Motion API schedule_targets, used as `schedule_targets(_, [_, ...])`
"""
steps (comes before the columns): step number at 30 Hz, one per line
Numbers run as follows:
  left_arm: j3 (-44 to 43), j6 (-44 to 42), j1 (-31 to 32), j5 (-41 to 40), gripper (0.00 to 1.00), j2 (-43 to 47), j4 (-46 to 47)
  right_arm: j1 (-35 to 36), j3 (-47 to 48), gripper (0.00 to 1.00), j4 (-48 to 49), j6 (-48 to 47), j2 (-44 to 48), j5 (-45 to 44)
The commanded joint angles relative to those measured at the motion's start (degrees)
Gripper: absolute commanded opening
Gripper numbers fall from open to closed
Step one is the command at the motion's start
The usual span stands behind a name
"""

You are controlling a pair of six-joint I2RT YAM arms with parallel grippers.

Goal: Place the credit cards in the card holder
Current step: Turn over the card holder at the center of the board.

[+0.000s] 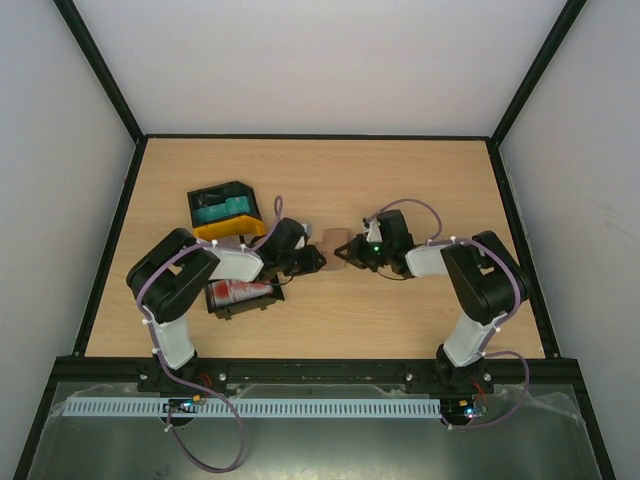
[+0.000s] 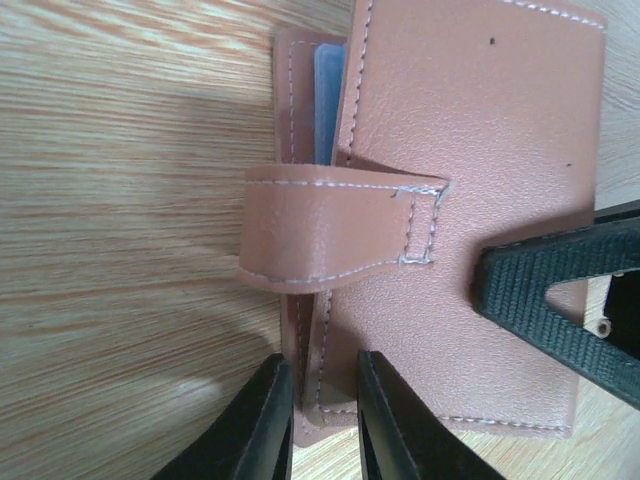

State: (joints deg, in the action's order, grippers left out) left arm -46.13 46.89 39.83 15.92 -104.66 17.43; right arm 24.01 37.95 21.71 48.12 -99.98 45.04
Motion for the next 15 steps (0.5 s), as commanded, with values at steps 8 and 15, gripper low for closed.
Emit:
schedule_targets(8, [3.68,-0.55,-0.20,-7.03,0.49,9.58,-9.93,0.51,10.45,0.02,-36.14,-14.82,13.18,-29.79])
schedule_targets(15, [3.02,-2.45,-0.20,-12.98,0.65,19.46,-13.78,5.09,17.91,0.02,-58.88,-14.45,15.62,-61.61])
